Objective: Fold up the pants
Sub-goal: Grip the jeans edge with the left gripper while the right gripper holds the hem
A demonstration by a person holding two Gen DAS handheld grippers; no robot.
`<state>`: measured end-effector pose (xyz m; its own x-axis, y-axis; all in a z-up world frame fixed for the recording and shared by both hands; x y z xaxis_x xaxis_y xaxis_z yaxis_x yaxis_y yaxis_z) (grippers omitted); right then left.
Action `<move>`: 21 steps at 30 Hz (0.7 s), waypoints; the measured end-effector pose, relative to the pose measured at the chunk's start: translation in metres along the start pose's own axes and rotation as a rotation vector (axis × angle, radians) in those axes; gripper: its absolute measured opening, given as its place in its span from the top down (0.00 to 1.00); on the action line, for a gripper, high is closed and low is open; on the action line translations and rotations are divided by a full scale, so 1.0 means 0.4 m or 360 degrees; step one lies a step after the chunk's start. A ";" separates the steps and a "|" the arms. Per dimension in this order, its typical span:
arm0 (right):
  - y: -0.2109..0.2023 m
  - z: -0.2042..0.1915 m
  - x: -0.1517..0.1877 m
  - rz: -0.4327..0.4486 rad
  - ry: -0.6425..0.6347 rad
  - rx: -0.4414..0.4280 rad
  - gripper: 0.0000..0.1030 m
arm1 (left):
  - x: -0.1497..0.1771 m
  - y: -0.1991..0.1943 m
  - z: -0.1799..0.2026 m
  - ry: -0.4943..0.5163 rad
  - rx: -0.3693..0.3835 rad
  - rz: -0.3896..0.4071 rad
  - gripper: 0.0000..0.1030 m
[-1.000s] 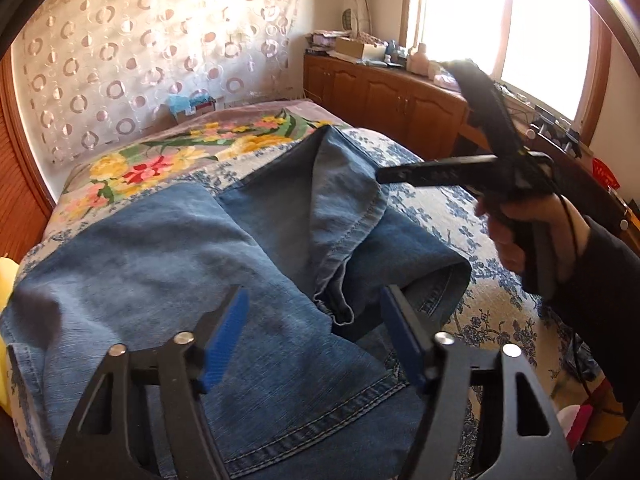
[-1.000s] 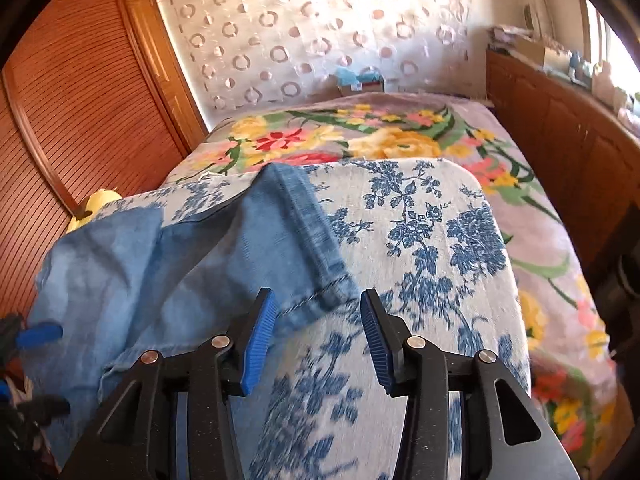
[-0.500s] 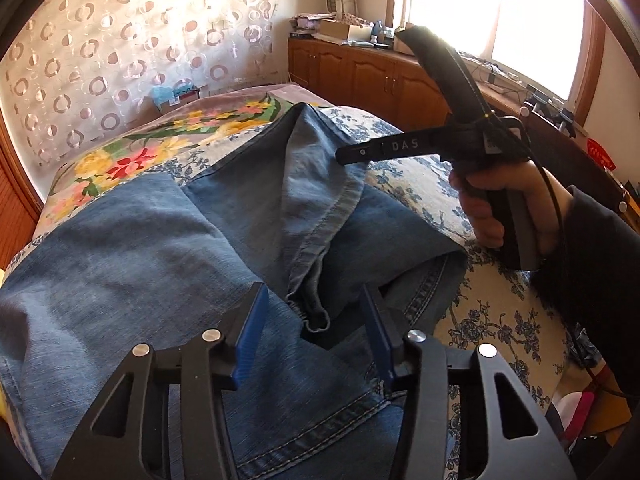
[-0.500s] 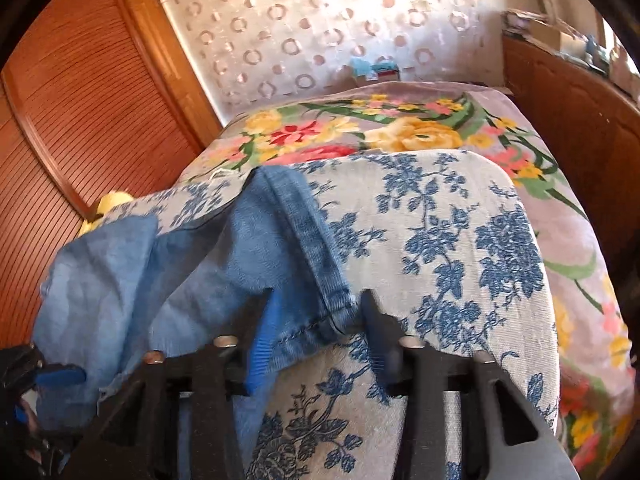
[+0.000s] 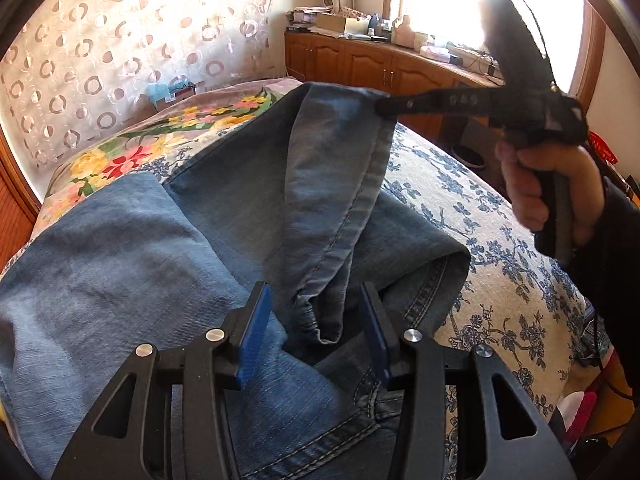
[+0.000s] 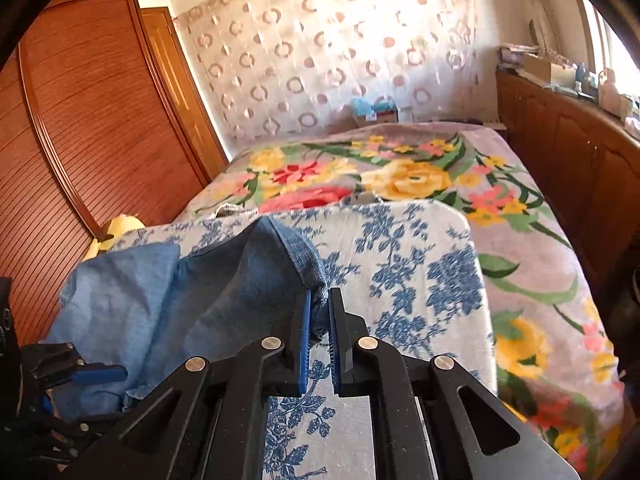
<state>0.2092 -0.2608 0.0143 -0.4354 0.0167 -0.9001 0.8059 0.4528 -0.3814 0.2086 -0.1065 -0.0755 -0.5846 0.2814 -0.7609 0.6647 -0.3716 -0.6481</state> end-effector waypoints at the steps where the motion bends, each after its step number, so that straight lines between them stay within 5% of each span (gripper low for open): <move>1: -0.005 0.002 -0.002 0.0009 0.0005 -0.0001 0.92 | 0.000 0.002 0.003 0.0002 0.0002 -0.0002 0.55; 9: -0.012 -0.004 -0.001 0.0033 -0.0030 0.0012 0.92 | 0.009 0.018 0.035 0.0053 0.0039 -0.0031 0.67; 15: -0.017 0.004 0.006 0.0019 -0.0037 0.0033 0.92 | 0.008 0.013 0.024 0.0026 0.0056 -0.0007 0.91; 21: -0.033 -0.005 -0.016 0.0030 -0.0039 0.0038 0.93 | -0.018 -0.061 0.047 0.0028 0.0094 0.0107 0.92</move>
<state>0.2004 -0.2654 0.0254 -0.4104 0.0029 -0.9119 0.8232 0.4313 -0.3692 0.1879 -0.1161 -0.0535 -0.5309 0.2693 -0.8035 0.6735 -0.4414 -0.5929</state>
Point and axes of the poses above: each gripper's, at about its wrist camera, not at the fingertips, and y roughly the way its jaws point, z to its right, x to its underside, the point moved 1 cm from there along y, roughly the way its jaws point, and after that the axes turned 9 degrees about z, right-handed, at the moved point
